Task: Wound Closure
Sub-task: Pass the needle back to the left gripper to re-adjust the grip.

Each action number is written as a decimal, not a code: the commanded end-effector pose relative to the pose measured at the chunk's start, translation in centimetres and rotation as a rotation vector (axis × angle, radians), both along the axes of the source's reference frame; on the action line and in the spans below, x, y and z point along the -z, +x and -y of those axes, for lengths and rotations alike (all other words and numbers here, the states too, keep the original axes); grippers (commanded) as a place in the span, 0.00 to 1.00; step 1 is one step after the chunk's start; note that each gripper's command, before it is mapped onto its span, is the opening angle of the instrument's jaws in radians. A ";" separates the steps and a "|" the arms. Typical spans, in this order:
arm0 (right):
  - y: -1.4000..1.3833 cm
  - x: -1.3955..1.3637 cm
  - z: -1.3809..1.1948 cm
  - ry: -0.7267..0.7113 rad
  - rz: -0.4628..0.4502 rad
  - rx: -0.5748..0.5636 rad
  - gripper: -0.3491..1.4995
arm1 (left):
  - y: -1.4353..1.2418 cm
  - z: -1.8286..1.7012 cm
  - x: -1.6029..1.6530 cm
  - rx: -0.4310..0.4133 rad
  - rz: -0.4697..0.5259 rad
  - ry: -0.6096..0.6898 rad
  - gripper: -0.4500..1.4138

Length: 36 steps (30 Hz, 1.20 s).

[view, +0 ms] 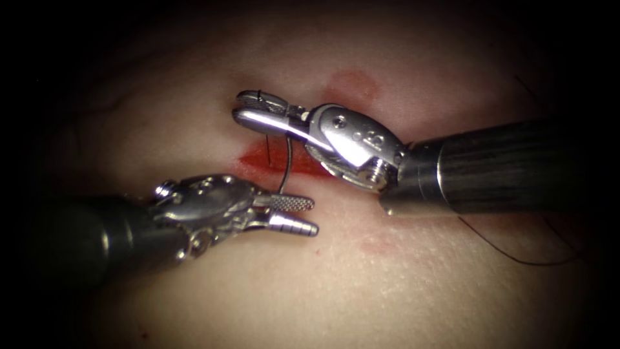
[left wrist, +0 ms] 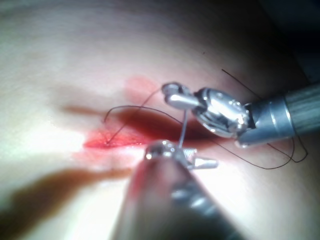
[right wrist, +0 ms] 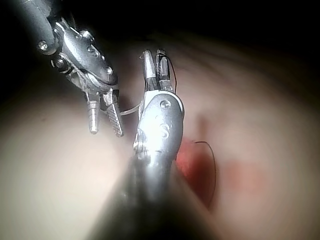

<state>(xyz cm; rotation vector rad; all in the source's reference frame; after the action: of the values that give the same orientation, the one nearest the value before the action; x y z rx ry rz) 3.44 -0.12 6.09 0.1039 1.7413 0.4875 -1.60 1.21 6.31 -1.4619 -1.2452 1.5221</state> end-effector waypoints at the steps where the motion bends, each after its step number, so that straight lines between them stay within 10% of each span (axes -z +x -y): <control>1: 0.05 -0.05 0.04 -0.004 0.001 0.002 0.00 | -0.04 0.01 -0.05 0.002 -0.002 0.003 0.45; 36: 0.09 0.36 0.03 -0.048 -0.020 0.045 0.00 | 0.03 0.09 -0.15 -0.044 -0.043 -0.021 0.43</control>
<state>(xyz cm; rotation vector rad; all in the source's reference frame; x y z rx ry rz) 3.49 -0.12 5.67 0.1145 1.7648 0.4141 -1.51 1.15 6.41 -1.4167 -1.2476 1.5926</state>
